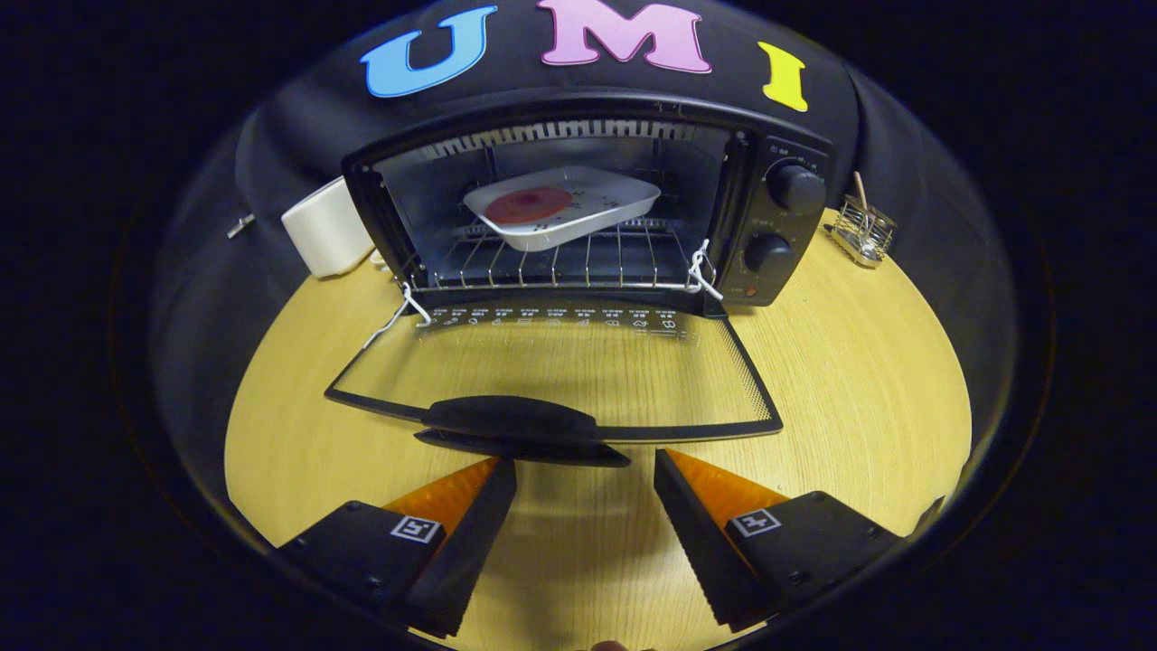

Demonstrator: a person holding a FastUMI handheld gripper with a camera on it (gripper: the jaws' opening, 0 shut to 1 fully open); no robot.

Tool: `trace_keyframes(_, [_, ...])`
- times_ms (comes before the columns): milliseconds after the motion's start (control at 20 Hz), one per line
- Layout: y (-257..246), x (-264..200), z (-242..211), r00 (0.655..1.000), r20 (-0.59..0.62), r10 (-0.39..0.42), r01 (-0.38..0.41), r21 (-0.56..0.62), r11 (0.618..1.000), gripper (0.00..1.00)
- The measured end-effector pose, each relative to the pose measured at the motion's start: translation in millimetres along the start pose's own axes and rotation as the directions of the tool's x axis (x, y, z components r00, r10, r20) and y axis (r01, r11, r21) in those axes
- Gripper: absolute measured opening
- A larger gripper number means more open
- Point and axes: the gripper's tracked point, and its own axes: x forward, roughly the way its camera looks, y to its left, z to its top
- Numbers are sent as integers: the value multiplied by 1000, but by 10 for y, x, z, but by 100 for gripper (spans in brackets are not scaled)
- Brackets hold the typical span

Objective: Open the toaster oven, put the food inside, and close the toaster oven door.

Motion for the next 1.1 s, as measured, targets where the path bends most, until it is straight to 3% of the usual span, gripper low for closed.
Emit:
trace_keyframes(300, [67, -441, 708, 977, 203, 70, -61, -49, 997, 100])
trace_keyframes(650, [-96, -883, 1293, 939, 338, 63, -69, 6, 998, 99])
trace_keyframes(1100, [-908, -1912, 1703, 817, 576, -24, 39, -14, 999, 99])
